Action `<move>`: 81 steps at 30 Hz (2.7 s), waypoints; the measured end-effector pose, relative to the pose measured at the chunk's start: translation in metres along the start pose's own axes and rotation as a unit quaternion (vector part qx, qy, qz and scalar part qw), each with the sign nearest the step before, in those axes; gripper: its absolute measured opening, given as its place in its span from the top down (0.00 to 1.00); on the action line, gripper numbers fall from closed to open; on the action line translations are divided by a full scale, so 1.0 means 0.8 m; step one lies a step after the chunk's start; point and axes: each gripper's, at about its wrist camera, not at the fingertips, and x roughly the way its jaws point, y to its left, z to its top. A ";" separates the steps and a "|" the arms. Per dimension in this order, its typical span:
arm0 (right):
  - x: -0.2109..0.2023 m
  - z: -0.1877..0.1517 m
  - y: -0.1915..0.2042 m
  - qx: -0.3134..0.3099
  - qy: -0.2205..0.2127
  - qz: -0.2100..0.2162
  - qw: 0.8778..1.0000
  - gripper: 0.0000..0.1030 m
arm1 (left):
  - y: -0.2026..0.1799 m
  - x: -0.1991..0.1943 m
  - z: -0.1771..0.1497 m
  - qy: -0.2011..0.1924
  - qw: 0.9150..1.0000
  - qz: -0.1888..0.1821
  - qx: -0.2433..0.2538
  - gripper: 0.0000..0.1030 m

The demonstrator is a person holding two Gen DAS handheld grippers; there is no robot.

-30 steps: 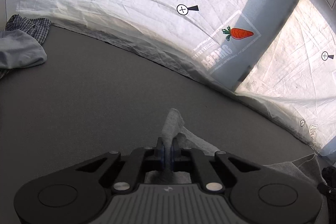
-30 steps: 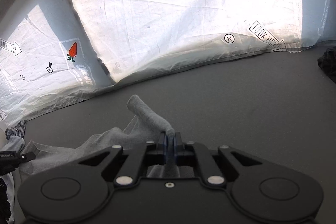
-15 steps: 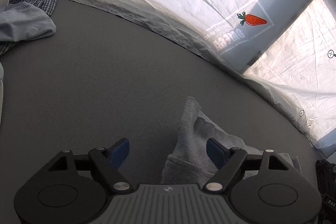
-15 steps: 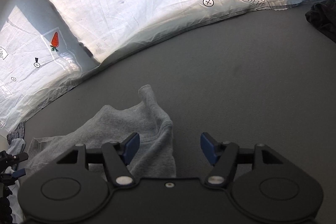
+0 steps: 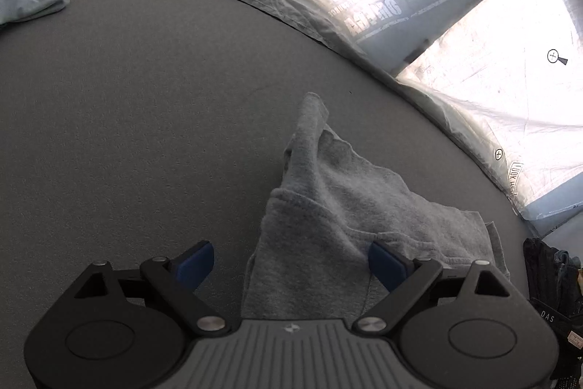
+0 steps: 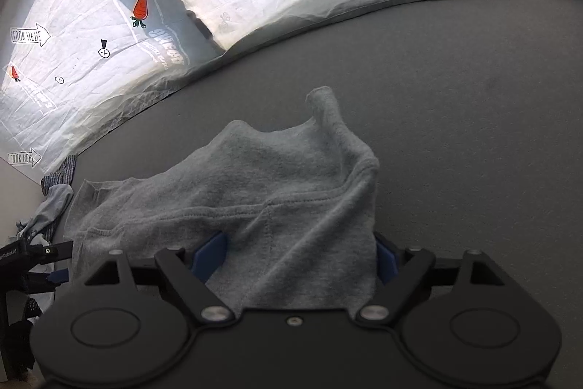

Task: Fold clothes

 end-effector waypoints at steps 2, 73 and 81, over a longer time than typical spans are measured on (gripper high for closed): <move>0.004 0.000 -0.001 0.001 0.007 0.002 1.000 0.15 | -0.002 -0.010 -0.003 -0.016 1.000 -0.001 0.010 0.11; -0.433 -0.202 -0.024 0.283 -0.276 0.227 0.890 0.55 | -0.309 -0.136 -0.178 0.030 0.867 -0.464 0.177 0.17; -0.505 -0.210 -0.143 0.306 -0.344 0.220 0.860 0.55 | -0.458 -0.106 -0.229 0.038 0.853 -0.480 0.203 0.17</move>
